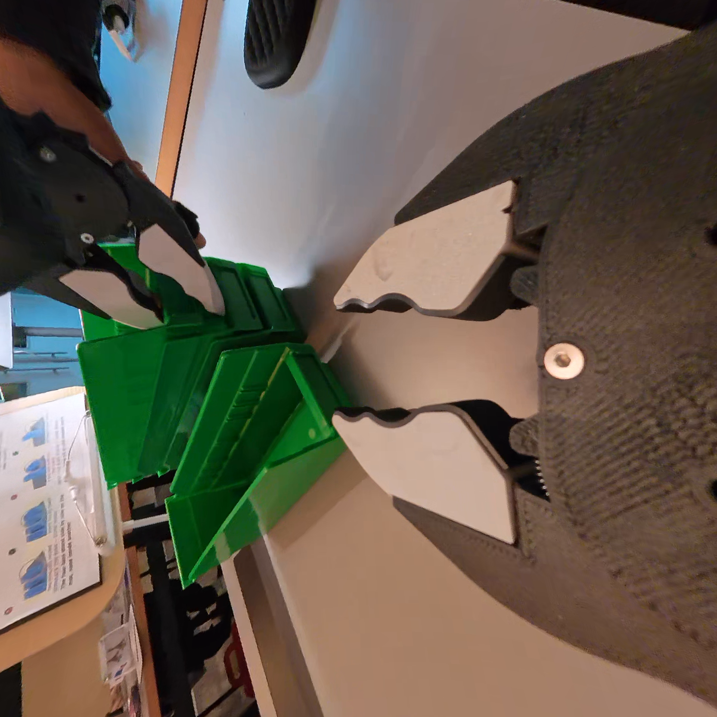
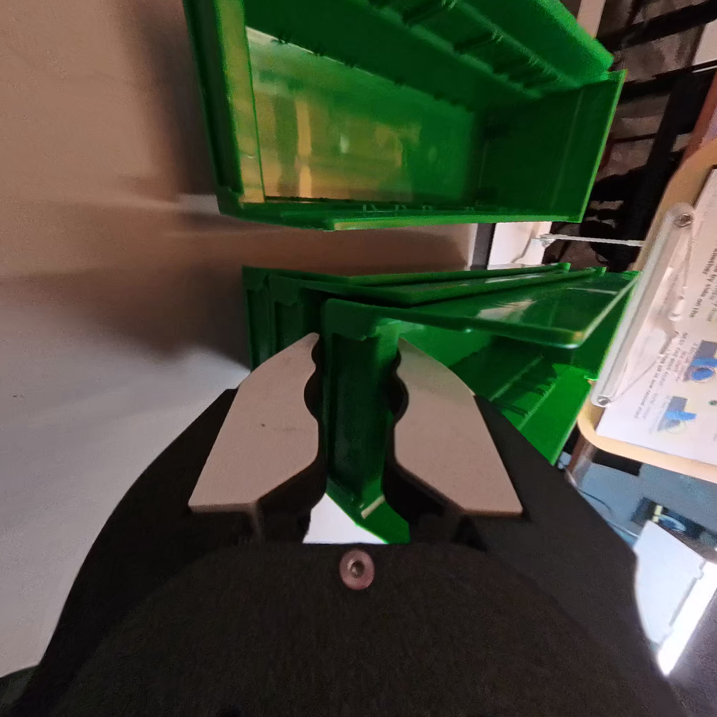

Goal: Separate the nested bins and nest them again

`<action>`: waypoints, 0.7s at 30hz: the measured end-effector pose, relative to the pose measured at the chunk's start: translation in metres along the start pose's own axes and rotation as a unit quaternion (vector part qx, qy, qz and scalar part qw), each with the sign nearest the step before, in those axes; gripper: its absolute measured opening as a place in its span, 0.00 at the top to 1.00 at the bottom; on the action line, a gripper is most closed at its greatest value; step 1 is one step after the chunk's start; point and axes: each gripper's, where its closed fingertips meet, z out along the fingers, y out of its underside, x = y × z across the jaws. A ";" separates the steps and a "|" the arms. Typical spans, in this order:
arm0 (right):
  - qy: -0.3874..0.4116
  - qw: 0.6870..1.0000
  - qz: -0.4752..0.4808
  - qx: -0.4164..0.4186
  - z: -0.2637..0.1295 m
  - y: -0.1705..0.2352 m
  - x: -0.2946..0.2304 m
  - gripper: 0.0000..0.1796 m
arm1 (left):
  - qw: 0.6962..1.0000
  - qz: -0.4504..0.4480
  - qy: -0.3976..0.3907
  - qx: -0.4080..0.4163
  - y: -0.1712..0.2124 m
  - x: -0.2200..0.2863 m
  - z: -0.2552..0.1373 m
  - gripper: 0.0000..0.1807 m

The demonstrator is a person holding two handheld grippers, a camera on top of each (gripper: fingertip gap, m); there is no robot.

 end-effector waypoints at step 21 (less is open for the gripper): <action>0.014 0.994 0.067 0.085 -0.145 0.045 0.103 0.84 | 0.999 0.044 -0.007 -0.002 0.003 0.005 0.003 0.77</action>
